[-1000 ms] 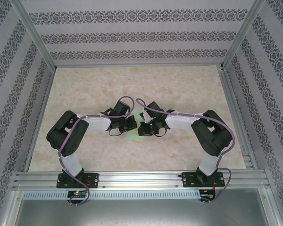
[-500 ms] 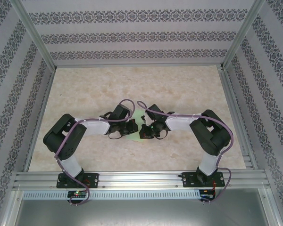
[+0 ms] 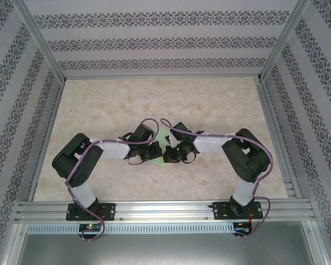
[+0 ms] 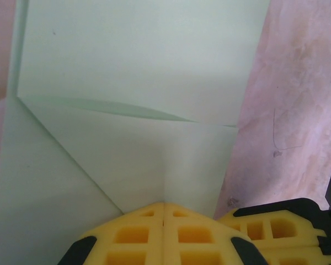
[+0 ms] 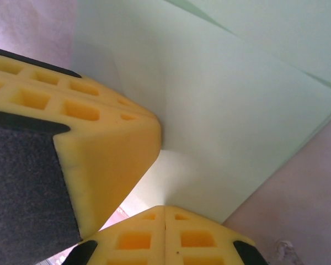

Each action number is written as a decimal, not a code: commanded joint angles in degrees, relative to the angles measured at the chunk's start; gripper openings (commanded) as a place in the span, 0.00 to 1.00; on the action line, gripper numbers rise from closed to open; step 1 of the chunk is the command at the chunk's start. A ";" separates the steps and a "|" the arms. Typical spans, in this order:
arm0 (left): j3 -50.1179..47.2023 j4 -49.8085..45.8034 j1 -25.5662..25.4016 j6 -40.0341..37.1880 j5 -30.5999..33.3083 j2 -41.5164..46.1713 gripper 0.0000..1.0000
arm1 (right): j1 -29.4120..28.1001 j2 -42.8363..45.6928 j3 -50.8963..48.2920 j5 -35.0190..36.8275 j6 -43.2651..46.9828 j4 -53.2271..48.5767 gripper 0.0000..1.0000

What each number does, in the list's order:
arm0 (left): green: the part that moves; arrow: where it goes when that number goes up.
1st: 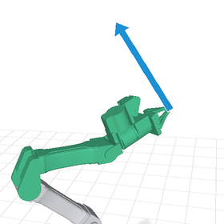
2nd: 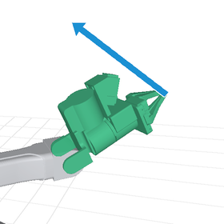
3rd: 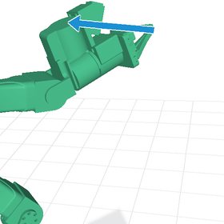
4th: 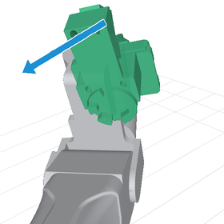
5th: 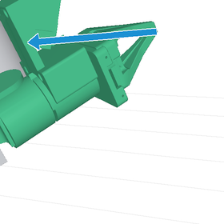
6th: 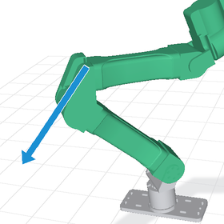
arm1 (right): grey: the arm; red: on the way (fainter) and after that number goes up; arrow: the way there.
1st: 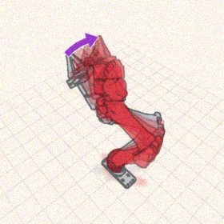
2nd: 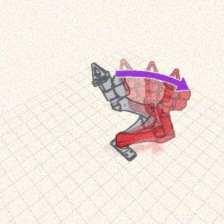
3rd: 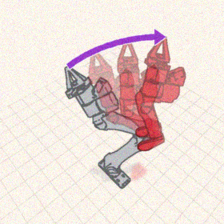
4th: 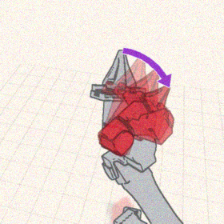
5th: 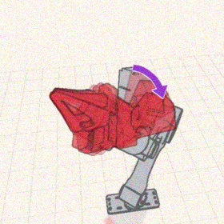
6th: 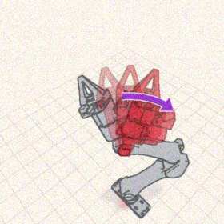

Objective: Fold a paper plane with a square sheet of paper (pick it up from the middle)
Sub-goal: Fold the triangle a second time at the center of the table.

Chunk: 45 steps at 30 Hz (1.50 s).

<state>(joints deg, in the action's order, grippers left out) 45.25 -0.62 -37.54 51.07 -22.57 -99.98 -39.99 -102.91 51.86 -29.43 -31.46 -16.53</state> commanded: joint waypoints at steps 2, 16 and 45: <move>-1.97 -0.25 0.67 -1.44 3.85 -2.41 0.04 | -0.12 -2.75 -1.73 5.55 2.59 -6.33 0.01; 3.64 -5.01 9.03 -7.68 3.71 -3.93 0.05 | -0.37 -4.16 -4.00 7.59 4.70 -8.27 0.01; 3.58 -11.47 15.82 -9.25 2.19 10.49 0.45 | 5.76 9.93 2.63 11.39 -6.21 2.15 0.43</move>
<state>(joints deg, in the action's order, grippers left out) 51.35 -12.29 -21.87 40.18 -19.42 -91.92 -35.66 -93.65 53.65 -21.91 -36.42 -15.03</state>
